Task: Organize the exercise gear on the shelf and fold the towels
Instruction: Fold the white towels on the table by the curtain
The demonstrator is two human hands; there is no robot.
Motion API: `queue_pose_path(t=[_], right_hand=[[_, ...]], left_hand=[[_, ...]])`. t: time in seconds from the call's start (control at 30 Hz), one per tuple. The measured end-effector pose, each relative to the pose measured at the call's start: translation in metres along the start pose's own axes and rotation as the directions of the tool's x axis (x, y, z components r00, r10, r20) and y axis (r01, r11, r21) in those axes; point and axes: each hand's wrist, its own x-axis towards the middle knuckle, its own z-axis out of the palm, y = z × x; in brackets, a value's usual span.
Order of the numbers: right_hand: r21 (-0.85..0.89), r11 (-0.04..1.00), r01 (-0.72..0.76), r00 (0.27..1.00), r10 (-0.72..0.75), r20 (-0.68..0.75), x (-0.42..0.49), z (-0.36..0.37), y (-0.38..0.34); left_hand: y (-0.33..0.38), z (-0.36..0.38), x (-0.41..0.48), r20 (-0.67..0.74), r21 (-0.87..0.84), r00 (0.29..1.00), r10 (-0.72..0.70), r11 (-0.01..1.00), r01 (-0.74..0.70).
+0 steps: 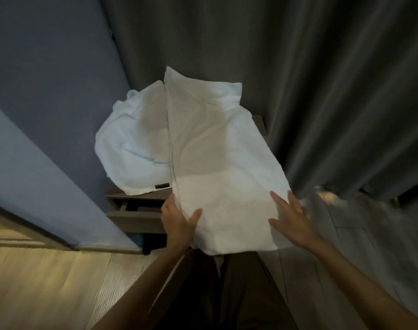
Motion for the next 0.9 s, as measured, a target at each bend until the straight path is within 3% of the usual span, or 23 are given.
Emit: queue_pose_path(t=[0.1, 0.27, 0.43, 0.57, 0.8, 0.9], right_hand=[[0.254, 0.967, 0.019, 0.999, -0.007, -0.051, -0.020, 0.014, 0.013], [0.517, 0.855, 0.046, 0.986, 0.043, -0.160, -0.036, 0.021, 0.019], [0.527, 0.845, 0.097, 0.975, 0.026, -0.221, -0.048, 0.013, 0.018], [0.540, 0.832, 0.126, 0.963, 0.029, -0.268, -0.057, -0.002, 0.005], [0.596, 0.787, 0.160, 0.943, 0.057, -0.329, -0.061, -0.023, -0.015], [0.708, 0.700, 0.095, 0.922, 0.207, -0.328, -0.064, -0.022, -0.017]], left_hand=[[-0.013, 0.006, -0.025, -0.049, -0.053, 0.999, -0.010, 0.999, 0.007], [-0.021, 0.016, -0.036, -0.099, -0.146, 0.994, -0.054, 0.989, 0.039], [-0.024, 0.020, -0.042, 0.090, -0.382, 0.969, -0.230, 0.891, 0.247], [-0.020, 0.016, -0.038, 0.149, -0.363, 0.934, -0.326, 0.860, 0.358], [-0.004, -0.020, -0.032, 0.434, -0.442, 0.863, -0.259, 0.773, 0.455], [0.005, -0.039, -0.032, 0.500, -0.473, 0.844, -0.194, 0.755, 0.454]])
